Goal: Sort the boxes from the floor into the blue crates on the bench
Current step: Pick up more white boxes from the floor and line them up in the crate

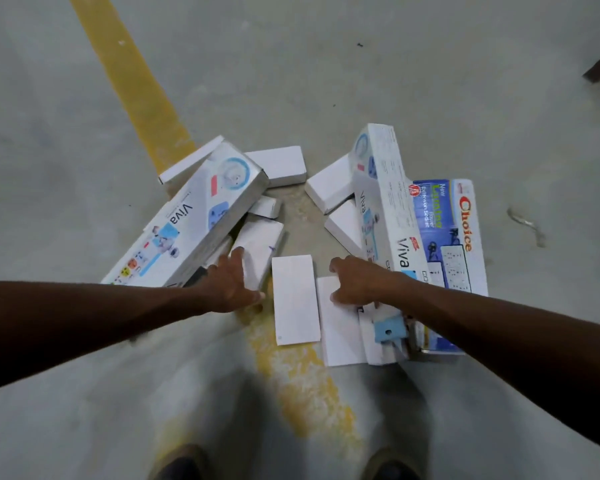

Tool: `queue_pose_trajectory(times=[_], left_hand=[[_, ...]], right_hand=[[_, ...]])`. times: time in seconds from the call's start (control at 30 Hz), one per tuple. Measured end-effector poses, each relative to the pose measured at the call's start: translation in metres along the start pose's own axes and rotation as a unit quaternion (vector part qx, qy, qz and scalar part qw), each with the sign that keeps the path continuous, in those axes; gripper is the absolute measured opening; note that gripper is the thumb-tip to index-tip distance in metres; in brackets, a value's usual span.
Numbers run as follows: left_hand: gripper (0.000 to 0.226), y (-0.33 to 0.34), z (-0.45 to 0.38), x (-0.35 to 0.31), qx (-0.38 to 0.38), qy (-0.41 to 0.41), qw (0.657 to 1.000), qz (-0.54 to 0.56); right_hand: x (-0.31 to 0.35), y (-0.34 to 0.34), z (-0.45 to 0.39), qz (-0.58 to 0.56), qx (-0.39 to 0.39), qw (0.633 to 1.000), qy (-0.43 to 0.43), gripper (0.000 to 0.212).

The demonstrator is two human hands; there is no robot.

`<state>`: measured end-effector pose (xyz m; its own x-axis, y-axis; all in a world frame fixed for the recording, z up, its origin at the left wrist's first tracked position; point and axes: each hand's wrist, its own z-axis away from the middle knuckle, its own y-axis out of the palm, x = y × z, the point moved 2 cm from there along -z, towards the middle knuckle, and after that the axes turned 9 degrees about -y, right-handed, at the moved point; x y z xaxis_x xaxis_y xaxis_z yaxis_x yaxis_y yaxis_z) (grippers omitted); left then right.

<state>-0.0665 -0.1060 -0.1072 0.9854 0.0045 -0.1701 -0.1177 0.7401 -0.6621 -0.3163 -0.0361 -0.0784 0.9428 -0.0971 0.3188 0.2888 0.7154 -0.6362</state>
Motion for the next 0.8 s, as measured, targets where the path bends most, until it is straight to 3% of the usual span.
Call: queue_pose_trajectory(times=[0.2, 0.4, 0.53, 0.67, 0.8], left_hand=[[0.131, 0.010, -0.021, 0.011, -0.090, -0.050, 0.991, 0.082], [0.141, 0.014, -0.023, 0.003, -0.063, -0.075, 0.993, 0.064], [0.157, 0.018, -0.023, -0.004, -0.034, -0.067, 0.988, 0.135], [0.142, 0.023, -0.021, -0.004, -0.051, -0.054, 0.968, 0.239], [0.132, 0.036, -0.001, -0.008, -0.093, 0.023, 0.966, 0.238]], right_hand=[[0.000, 0.018, -0.001, 0.128, 0.016, 0.991, -0.023, 0.088], [0.007, 0.037, 0.011, 0.281, -0.058, 0.958, 0.014, 0.092], [0.005, 0.039, 0.010, 0.249, -0.082, 0.964, 0.041, 0.094], [-0.006, 0.036, 0.010, 0.218, -0.085, 0.972, 0.034, 0.097], [-0.013, 0.035, 0.005, 0.205, -0.090, 0.974, 0.039, 0.104]])
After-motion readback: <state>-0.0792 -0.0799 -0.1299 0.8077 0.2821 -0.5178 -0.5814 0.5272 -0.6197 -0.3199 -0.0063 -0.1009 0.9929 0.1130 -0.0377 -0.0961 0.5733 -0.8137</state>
